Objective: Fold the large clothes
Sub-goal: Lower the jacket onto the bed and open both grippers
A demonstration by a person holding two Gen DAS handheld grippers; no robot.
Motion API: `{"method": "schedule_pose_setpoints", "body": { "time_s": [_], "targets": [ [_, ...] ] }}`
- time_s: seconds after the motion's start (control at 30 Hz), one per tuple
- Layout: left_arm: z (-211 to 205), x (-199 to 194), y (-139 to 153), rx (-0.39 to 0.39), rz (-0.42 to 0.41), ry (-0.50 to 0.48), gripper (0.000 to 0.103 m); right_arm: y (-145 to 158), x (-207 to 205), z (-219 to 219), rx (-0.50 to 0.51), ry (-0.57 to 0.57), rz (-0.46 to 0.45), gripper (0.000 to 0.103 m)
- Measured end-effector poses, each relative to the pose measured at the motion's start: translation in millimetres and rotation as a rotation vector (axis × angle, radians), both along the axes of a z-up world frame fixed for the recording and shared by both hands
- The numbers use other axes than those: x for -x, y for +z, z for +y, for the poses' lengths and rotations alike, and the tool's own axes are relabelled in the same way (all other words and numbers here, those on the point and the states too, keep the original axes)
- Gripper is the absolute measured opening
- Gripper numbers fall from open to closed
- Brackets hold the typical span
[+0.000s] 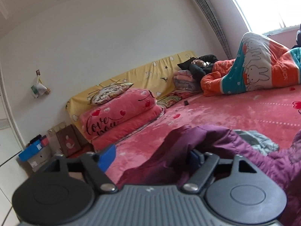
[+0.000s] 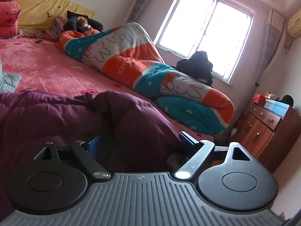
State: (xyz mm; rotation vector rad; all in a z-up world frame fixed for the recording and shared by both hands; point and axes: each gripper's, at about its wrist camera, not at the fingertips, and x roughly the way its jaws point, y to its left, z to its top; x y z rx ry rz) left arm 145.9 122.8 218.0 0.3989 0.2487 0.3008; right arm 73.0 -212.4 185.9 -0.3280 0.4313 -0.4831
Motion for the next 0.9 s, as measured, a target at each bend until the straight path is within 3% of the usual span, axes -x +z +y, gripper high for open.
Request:
{"method": "schedule_pose_setpoints", "body": {
  "time_s": [0.13,0.23,0.4,0.53,0.67,0.77,0.9],
  "targets": [
    [7.7,17.6,7.2,-0.037,0.001,-0.005,0.087,-11.4,26.9,-3.3,-0.036,-0.025,-0.028,0.103],
    [7.2,28.6,7.6,-0.145,-0.003,-0.015,0.096,-6.8,53.4,-15.4,-0.105,-0.047,-0.063,0.103],
    [10.6,28.8,8.8,-0.239,0.054,-0.025,0.098,5.4,104.4,-30.8,-0.172,-0.07,-0.104,0.103],
    [19.6,36.8,13.6,-0.163,0.147,-0.098,0.098,9.5,143.2,-39.0,-0.213,-0.062,-0.113,0.103],
    [22.5,56.8,7.4,-0.13,0.204,-0.144,0.098,-9.1,179.5,-40.6,-0.247,-0.067,-0.095,0.103],
    [25.7,69.9,-1.0,-0.127,0.238,-0.171,0.099,-22.2,186.6,-45.0,-0.286,-0.064,-0.072,0.103],
    [41.9,86.8,-3.0,-0.055,0.273,-0.21,0.1,-30.6,198.4,-44.6,-0.321,-0.058,-0.048,0.103]
  ]
}}
